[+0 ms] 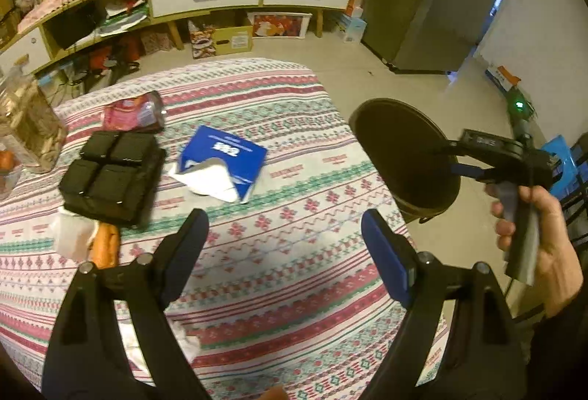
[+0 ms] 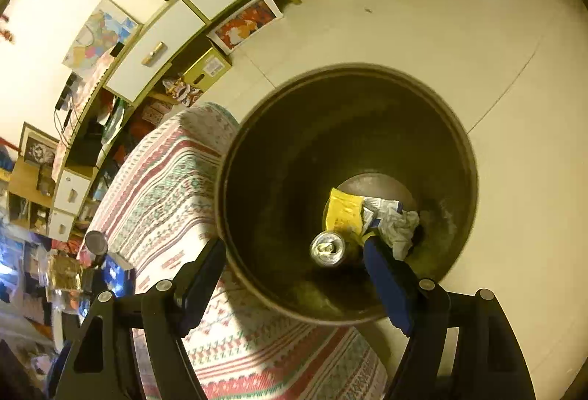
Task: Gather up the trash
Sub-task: 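Return to the table and grasp the blue box with the right tool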
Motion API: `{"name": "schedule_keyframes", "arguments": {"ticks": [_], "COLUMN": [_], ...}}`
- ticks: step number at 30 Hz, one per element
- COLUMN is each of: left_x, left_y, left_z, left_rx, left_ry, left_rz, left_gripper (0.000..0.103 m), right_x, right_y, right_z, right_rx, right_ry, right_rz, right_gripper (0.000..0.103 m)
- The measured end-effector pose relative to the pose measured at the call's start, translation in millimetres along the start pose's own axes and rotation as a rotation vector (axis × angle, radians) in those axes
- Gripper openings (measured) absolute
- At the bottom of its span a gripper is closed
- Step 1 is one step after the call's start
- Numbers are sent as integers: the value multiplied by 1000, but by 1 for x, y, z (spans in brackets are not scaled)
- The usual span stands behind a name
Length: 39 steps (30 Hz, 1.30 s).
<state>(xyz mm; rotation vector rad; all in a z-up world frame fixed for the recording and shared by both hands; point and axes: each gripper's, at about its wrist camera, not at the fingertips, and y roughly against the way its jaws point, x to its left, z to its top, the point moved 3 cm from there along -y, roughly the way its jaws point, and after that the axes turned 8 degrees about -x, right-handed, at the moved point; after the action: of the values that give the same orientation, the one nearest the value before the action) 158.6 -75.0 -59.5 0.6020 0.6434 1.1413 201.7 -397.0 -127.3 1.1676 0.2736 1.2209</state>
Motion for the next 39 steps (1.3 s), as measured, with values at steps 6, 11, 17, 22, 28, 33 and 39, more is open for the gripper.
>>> {"name": "schedule_keyframes", "arguments": {"ticks": [6, 11, 17, 22, 28, 33, 39], "left_x": [25, 46, 71, 97, 134, 166, 195], "left_y": [14, 31, 51, 68, 75, 66, 28], "left_z": [-5, -14, -22, -27, -37, -46, -54], "left_rx": [-1, -5, -18, -38, -28, 18, 65], "left_ry": [67, 115, 143, 164, 177, 200, 208], "left_rz": [15, 37, 73, 116, 168, 201, 216], "left_gripper": [85, 89, 91, 101, 102, 102, 102], "right_x": [24, 48, 81, 111, 150, 171, 189], "right_y": [34, 56, 80, 92, 86, 58, 32], "right_z": [-8, -19, -40, -63, -87, -100, -104], "right_rx": [-40, -64, -103, -124, -135, -104, -74], "right_ry": [54, 108, 188, 244, 315, 379, 427], "right_rz": [-15, -21, -25, -4, 32, 6, 5], "right_gripper": [81, 83, 85, 93, 103, 103, 103]}}
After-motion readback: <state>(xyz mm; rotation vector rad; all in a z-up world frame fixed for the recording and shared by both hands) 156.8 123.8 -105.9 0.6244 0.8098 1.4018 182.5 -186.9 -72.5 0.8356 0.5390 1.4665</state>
